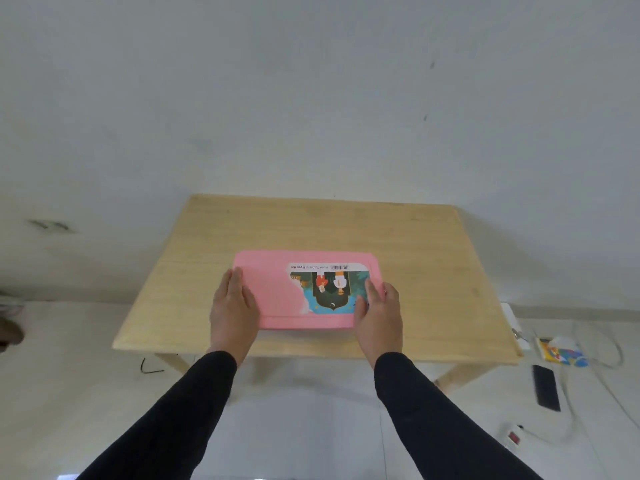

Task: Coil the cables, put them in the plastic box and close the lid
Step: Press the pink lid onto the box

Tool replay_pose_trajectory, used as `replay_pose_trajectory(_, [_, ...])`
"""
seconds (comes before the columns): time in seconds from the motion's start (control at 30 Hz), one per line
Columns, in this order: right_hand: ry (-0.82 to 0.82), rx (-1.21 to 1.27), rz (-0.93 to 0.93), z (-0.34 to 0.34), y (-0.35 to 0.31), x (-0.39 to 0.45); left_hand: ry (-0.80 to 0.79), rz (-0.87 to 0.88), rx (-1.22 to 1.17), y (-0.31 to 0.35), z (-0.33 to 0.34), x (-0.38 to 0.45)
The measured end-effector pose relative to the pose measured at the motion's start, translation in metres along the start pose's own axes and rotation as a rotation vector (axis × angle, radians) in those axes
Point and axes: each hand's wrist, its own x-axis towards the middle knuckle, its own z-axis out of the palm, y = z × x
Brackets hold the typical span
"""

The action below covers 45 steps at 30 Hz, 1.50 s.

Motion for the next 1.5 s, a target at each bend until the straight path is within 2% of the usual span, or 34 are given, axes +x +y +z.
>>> replay_pose_trajectory(0.33, [0.003, -0.075, 0.037, 0.027, -0.021, -0.008, -0.101, -0.024, -0.055, -0.040, -0.008, 0.014])
replay_pose_trajectory(0.83, [0.086, -0.101, 0.043, 0.038, -0.018, -0.018, -0.113, 0.045, -0.105, -0.052, -0.010, 0.023])
replay_pose_trajectory(1.03, [0.095, -0.086, 0.023, 0.041, -0.016, -0.020, -0.143, 0.000, -0.180, -0.058, -0.007, 0.020])
replay_pose_trajectory(1.3, [0.008, 0.078, 0.086, 0.032, -0.012, -0.019, -0.131, -0.020, -0.266, -0.056, -0.011, 0.020])
replay_pose_trajectory(1.43, [-0.111, 0.355, 0.238, 0.028, -0.011, -0.023, -0.218, -0.106, -0.366, -0.061, -0.014, 0.015])
replay_pose_trajectory(1.5, [-0.093, 0.441, 0.269, 0.030, -0.013, -0.025, -0.228, -0.122, -0.359, -0.060, -0.014, 0.014])
